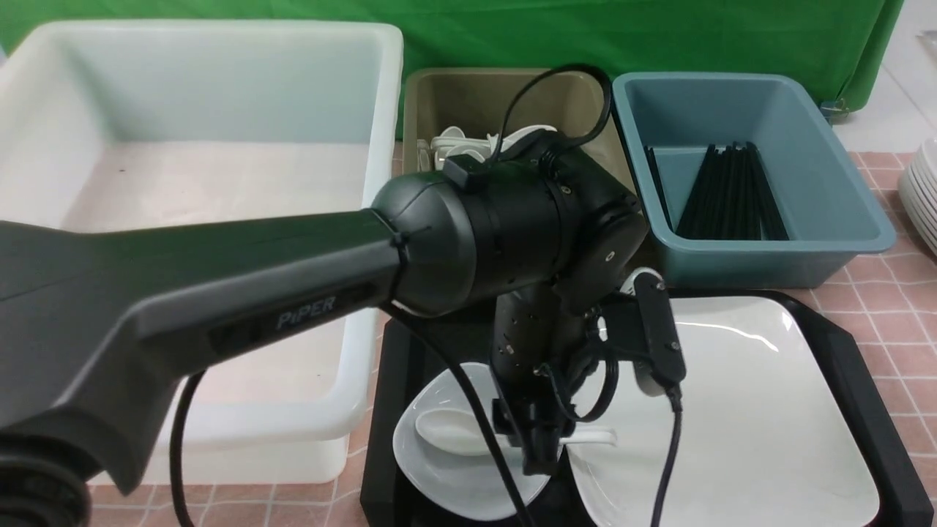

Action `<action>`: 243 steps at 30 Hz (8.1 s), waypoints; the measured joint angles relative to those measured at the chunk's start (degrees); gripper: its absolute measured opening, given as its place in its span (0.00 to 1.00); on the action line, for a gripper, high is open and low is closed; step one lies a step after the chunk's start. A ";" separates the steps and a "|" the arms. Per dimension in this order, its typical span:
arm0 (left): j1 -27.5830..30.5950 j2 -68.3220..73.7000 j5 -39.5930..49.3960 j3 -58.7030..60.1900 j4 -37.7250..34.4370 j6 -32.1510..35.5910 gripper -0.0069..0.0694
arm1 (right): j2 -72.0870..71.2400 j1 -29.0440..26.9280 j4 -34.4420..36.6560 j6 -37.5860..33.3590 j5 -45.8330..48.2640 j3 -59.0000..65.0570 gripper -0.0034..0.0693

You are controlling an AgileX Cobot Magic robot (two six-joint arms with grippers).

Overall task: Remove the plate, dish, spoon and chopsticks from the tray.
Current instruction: Use the left arm to grab a soup spoon from the plate, then use the left arm to put the soup spoon into the small storage box in the middle, then use the left arm to grab a small plate from the dinner plate, then use the left arm to put the small plate into the large storage box on the left, then use the left arm to grab a plate from the dinner plate

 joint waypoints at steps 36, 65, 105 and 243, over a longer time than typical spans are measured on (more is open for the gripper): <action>0.00 1.84 -0.01 -4.34 6.23 -5.67 0.31 | 0.00 0.00 0.00 0.00 -0.08 0.00 0.37; 27.92 11.32 -29.78 -27.01 -31.54 -30.85 0.54 | 0.00 0.00 0.00 0.00 -0.19 0.00 0.37; 5.73 1.46 -0.65 -5.13 -1.41 3.16 0.48 | 0.00 0.00 0.02 0.00 -0.95 0.05 0.38; 60.59 -26.05 5.29 9.13 -31.44 -25.71 0.11 | 0.00 0.00 0.02 0.20 -7.14 0.05 0.38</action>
